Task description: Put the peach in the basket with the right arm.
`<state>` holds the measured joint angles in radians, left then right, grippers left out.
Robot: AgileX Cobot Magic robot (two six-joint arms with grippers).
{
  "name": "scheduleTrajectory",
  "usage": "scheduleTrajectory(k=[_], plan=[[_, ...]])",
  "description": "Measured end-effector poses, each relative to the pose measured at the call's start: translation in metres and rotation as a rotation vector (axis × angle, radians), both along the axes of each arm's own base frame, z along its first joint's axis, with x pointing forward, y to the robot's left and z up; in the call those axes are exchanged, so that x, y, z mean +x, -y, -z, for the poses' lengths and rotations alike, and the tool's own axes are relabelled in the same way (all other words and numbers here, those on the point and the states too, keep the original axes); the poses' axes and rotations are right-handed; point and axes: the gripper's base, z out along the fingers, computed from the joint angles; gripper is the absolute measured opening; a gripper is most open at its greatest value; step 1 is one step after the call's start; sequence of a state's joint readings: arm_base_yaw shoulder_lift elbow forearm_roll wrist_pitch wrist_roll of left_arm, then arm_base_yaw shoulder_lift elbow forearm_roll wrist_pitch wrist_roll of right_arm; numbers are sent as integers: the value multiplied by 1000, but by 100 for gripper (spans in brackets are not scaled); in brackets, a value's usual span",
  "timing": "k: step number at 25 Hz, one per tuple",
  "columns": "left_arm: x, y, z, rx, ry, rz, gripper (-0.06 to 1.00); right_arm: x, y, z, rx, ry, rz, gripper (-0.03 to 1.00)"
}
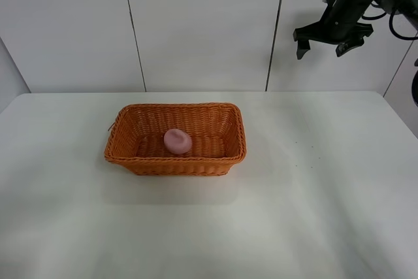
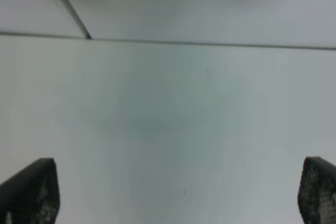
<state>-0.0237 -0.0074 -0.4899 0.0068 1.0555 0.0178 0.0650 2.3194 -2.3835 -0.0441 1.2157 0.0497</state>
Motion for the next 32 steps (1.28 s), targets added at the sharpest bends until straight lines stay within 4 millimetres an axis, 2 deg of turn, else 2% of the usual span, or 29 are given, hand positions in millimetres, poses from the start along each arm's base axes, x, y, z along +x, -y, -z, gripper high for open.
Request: scheduleTrajectory(k=[5,8,9,12,16,21,25,32], plan=[[0,0,0,0,0,0,99,-35,2,-18,-5,-57,-4,70],[0,0,0,0,0,0,99,-71,4,-28,-8,-106,-5,70],[0,0,0,0,0,0,99,-83,5,-26,-10,-138,-5,70],[0,0,0,0,0,0,99,-129,8,-29,-14,-195,-5,70],[0,0,0,0,0,0,99,-202,13,-30,-17,-254,-5,70],[0,0,0,0,0,0,99,-299,19,-21,-25,-269,-21,70],[0,0,0,0,0,0,99,-362,23,-7,-30,-159,-48,70],[0,0,0,0,0,0,99,-442,26,11,18,191,-51,70]])
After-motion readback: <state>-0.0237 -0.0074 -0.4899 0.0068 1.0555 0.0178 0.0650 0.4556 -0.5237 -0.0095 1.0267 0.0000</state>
